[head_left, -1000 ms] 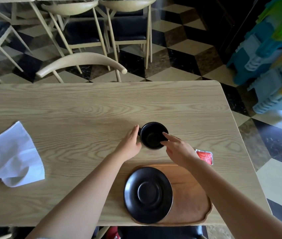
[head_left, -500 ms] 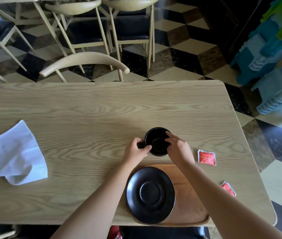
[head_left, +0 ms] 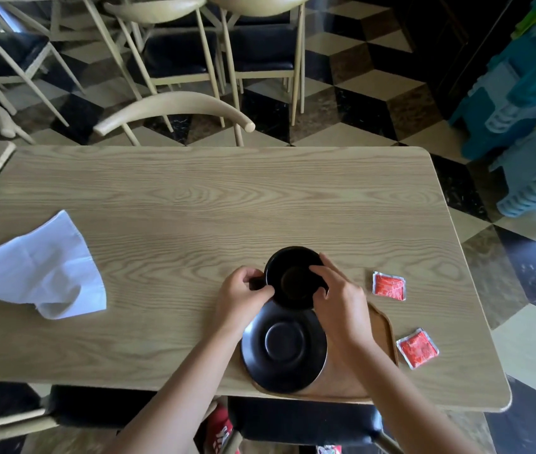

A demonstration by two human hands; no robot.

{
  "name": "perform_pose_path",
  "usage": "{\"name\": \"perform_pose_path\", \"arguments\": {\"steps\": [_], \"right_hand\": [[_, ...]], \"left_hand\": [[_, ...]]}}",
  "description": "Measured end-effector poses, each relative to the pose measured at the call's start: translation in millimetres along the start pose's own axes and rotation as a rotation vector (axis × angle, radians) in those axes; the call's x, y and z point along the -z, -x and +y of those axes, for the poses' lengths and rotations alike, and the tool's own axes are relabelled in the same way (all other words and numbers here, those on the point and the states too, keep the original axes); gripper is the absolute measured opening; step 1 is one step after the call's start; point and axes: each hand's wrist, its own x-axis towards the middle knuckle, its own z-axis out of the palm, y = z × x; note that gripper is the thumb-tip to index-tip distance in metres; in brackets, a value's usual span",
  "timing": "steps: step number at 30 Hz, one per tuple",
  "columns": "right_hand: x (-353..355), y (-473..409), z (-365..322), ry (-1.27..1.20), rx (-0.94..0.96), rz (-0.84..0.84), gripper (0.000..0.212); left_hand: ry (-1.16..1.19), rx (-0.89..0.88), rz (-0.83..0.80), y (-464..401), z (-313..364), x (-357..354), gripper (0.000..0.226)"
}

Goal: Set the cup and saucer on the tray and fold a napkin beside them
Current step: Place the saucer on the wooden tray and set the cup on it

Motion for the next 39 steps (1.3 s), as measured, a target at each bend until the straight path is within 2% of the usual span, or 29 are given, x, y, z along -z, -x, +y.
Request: {"name": "perform_pose_path", "arguments": {"steps": [4, 7, 11, 22, 29, 39], "right_hand": [[-8.6, 33.4, -5.5, -0.356, -0.151, 0.047, 0.053], [-15.0, 46.5, -2.6, -0.518, -0.335, 0.009, 0.045], [-20.0, 59.5, 4.1, -0.508, -0.4, -0.097, 0.032], [-29.6, 70.7, 26.3, -0.477, -0.493, -0.195, 0.034], [-30.3, 72.4, 28.7, -0.51, -0.484, -0.178, 0.03], [-27.2, 74.3, 31.5, -0.54, -0.502, -0.207, 0.029]], "left_hand": [[0.092, 0.081, 0.05, 33.1, -16.9, 11.6, 0.015], [0.154, 0.119, 0.051, 49.3, -32.6, 13.7, 0.015], [0.137, 0.107, 0.068, 62.8, -43.5, 14.6, 0.015], [0.124, 0.152, -0.032, 69.8, -67.8, 15.0, 0.021], [0.174, 0.127, -0.113, 66.0, -73.5, 18.4, 0.026], [0.222, 0.119, -0.12, 63.3, -82.6, 15.0, 0.027]]}}
